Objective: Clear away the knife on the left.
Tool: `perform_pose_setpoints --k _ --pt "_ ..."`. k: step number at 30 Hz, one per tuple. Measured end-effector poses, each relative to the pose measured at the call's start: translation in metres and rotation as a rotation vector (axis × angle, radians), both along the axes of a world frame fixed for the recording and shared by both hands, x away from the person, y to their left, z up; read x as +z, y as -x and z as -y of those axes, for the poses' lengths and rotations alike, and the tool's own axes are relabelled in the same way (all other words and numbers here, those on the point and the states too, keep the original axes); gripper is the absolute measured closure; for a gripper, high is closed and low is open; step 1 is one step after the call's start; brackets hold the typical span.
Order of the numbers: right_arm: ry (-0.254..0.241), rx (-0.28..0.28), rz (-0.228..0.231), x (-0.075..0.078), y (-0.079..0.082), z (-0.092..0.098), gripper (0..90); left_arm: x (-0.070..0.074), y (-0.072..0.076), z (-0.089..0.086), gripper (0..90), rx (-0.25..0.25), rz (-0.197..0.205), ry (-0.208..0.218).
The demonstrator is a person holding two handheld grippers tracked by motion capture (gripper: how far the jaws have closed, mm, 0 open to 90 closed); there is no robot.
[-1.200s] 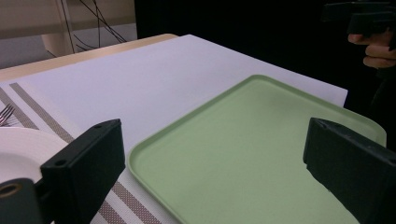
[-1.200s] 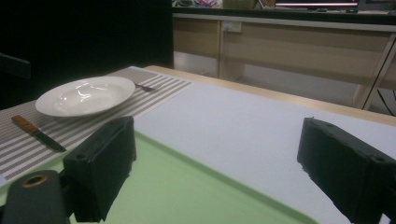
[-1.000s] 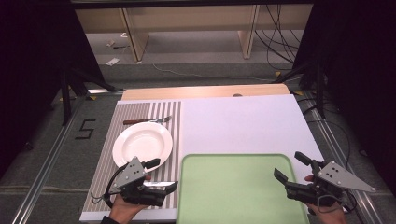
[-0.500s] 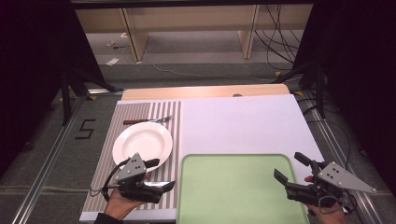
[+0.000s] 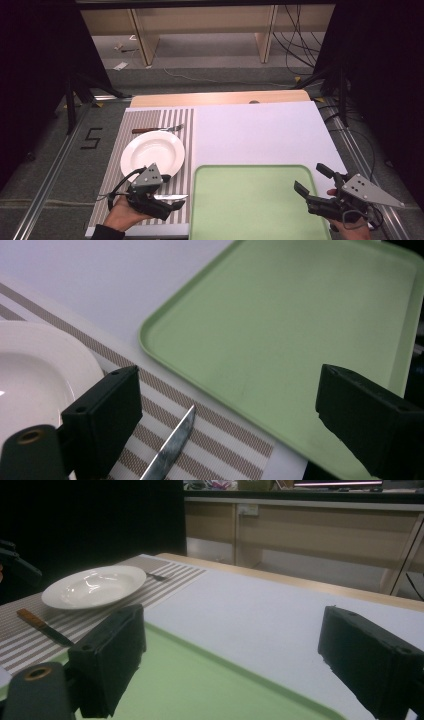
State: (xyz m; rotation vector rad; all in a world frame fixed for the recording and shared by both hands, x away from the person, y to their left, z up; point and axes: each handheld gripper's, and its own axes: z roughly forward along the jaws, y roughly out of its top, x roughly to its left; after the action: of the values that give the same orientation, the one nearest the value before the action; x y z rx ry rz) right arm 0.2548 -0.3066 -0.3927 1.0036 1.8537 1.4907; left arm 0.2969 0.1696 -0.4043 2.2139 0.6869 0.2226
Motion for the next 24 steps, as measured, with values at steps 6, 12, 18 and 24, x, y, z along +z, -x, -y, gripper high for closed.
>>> perform_pose_setpoints --k 6,12,18,24 --pt "-0.001 0.001 -0.003 0.0 -0.001 0.0 12.7 -0.004 -0.005 -0.007 12.5 -0.019 -0.054 -0.096" --pt "0.0 0.002 -0.003 0.0 0.0 0.0 12.7 -0.015 -0.011 -0.015 15.5 -0.022 -0.13 -0.199" --pt "0.001 0.002 -0.004 0.0 0.0 0.0 12.7 -0.024 -0.016 -0.025 16.2 0.003 -0.161 -0.284" --pt "0.003 0.002 -0.006 -0.001 -0.001 0.0 12.8 -0.027 -0.02 -0.034 17.8 0.023 -0.184 -0.332"
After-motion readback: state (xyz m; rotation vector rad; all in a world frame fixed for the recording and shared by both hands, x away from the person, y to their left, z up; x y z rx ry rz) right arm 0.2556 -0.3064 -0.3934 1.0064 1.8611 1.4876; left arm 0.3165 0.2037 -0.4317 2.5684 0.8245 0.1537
